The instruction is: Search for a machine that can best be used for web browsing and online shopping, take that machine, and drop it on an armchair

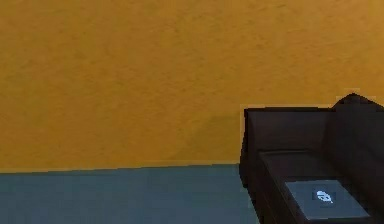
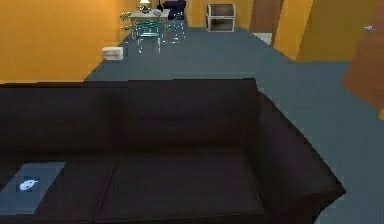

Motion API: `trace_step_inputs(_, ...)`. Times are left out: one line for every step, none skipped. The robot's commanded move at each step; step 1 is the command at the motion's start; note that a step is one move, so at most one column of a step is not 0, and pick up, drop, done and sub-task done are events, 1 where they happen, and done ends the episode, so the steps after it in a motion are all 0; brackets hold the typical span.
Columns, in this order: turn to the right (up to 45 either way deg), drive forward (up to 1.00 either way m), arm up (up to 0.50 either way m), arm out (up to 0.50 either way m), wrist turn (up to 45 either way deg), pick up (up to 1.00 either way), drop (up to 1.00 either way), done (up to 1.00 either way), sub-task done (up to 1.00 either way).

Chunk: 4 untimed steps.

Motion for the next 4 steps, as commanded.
trace_step_inputs(0.0,0.15,0.0,0.0,0.0,0.0,0.0,0.0,0.0)
trace_step_inputs(-39.0,0.0,0.0,0.0,0.0,0.0,0.0,0.0,0.0)
trace_step_inputs(0.0,0.0,0.5,0.0,0.0,0.0,0.0,0.0,0.0)
trace_step_inputs(0.0,0.0,0.04,0.0,0.0,0.0,0.0,0.0,0.0)
